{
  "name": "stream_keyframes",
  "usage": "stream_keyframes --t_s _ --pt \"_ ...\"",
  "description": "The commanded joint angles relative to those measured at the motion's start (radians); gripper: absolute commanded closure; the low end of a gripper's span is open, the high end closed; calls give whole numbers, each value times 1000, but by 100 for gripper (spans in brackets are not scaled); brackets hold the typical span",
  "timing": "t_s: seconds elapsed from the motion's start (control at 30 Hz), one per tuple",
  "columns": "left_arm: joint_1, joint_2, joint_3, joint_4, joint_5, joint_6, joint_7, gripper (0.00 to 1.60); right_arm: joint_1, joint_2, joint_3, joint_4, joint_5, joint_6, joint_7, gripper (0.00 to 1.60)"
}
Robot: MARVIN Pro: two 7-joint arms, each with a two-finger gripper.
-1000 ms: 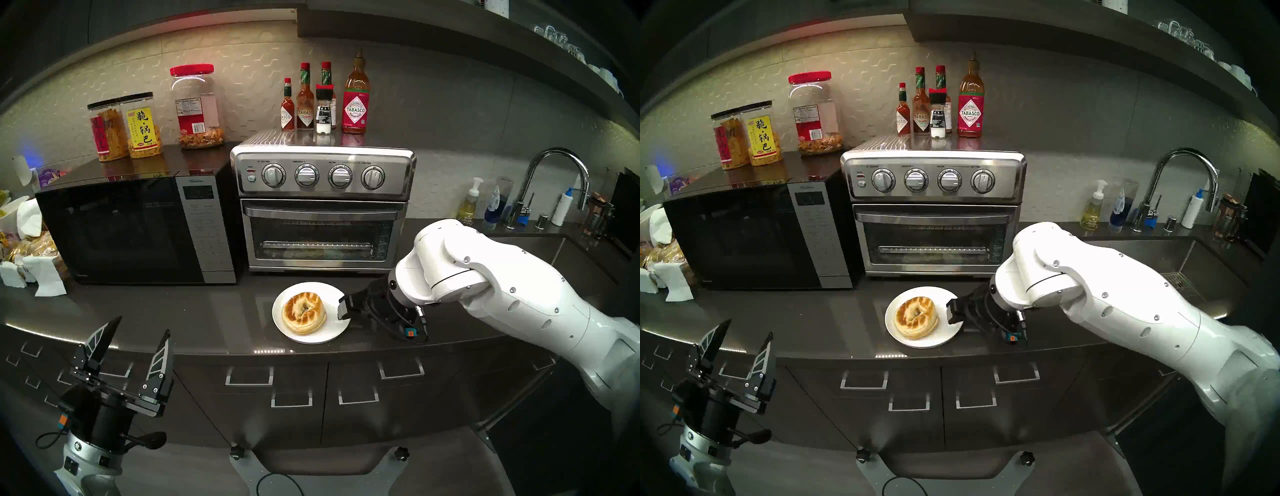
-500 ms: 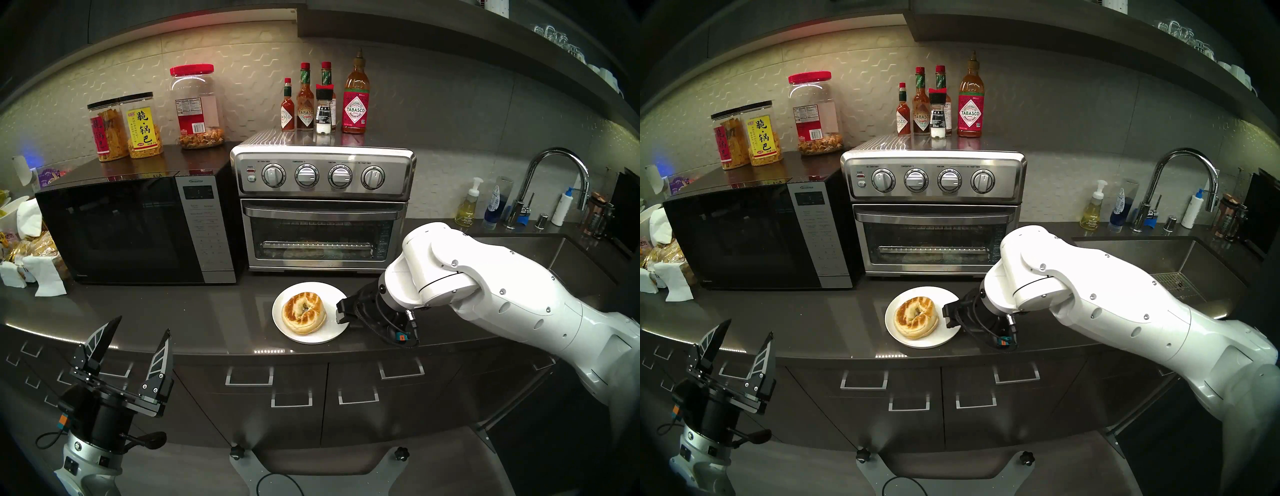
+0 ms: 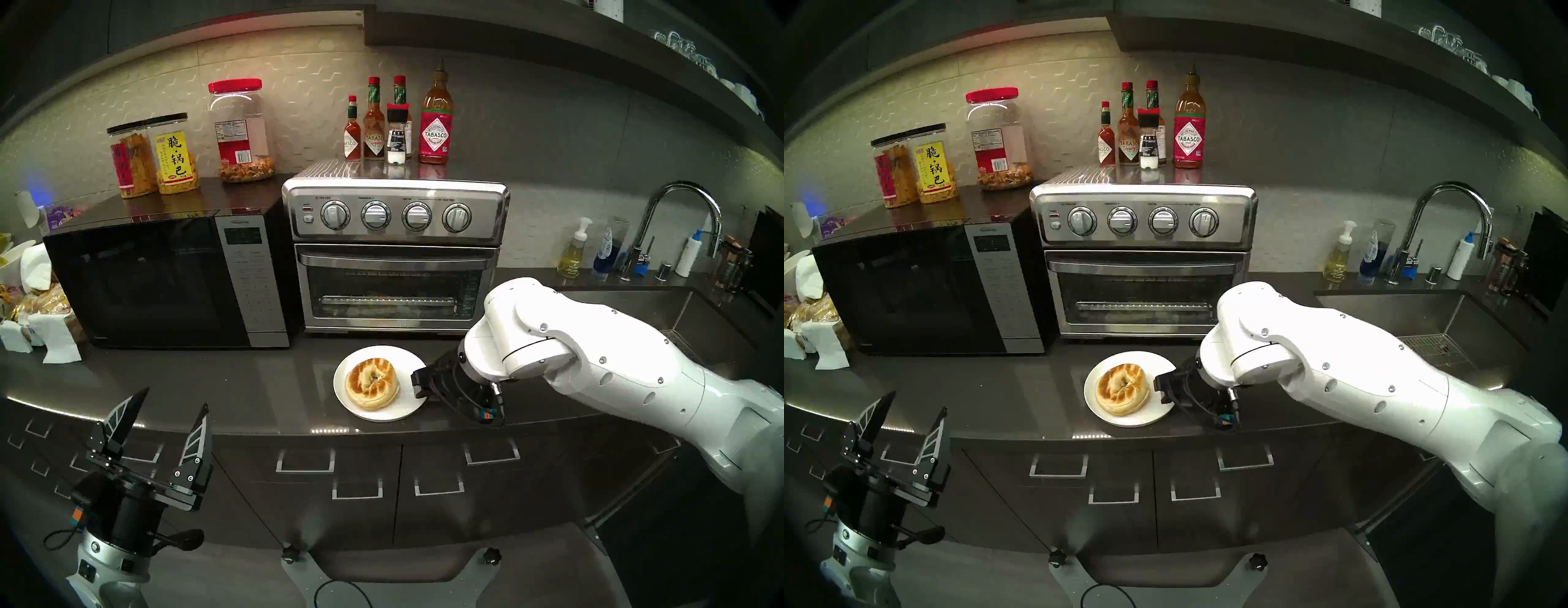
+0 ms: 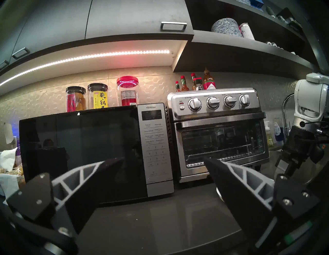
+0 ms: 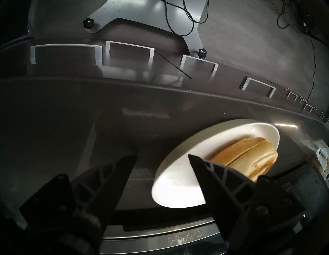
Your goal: Open the oven and place the bagel inside on the rack
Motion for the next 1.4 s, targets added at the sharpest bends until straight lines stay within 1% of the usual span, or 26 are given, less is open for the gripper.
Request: stream_keyframes --t_s 0.0,0.2,0.4,0.47,0.5,0.57,0.63,0.67,0.77,0.83,0.9,0.97,1.03,1.2,1.37 --pt "0 0 0 -18 0 -1 0 0 22 -22 1 9 -7 11 32 40" --pt "0 0 0 -17 0 -1 0 0 18 -40 -2 24 -19 26 24 40" --pt "0 0 0 -17 0 -1 0 0 18 -56 3 37 -31 41 20 51" --pt "0 0 0 -17 0 -2 0 0 18 -61 7 40 -32 47 20 51" --pt "0 0 0 -17 0 -2 0 0 20 -63 8 41 -30 47 21 55" --pt "0 0 0 -17 0 -2 0 0 22 -65 9 41 -29 46 24 56" --pt "0 0 0 -17 0 -2 0 0 23 -65 13 37 -28 50 26 63" --pt "0 0 0 -17 0 -2 0 0 23 -66 16 34 -29 54 27 70" --pt "0 0 0 -17 0 -2 0 0 25 -69 18 33 -28 55 31 73" --pt "0 0 0 -17 0 -2 0 0 25 -72 19 34 -29 56 34 83" --pt "0 0 0 -17 0 -2 0 0 25 -72 19 33 -30 57 35 83" --pt "0 0 0 -17 0 -1 0 0 25 -74 20 35 -29 57 40 92" --pt "0 0 0 -17 0 -1 0 0 26 -75 21 36 -29 57 43 95" --pt "0 0 0 -17 0 -1 0 0 24 -81 17 45 -32 57 48 89" --pt "0 0 0 -18 0 -1 0 0 24 -90 11 53 -31 52 59 88"
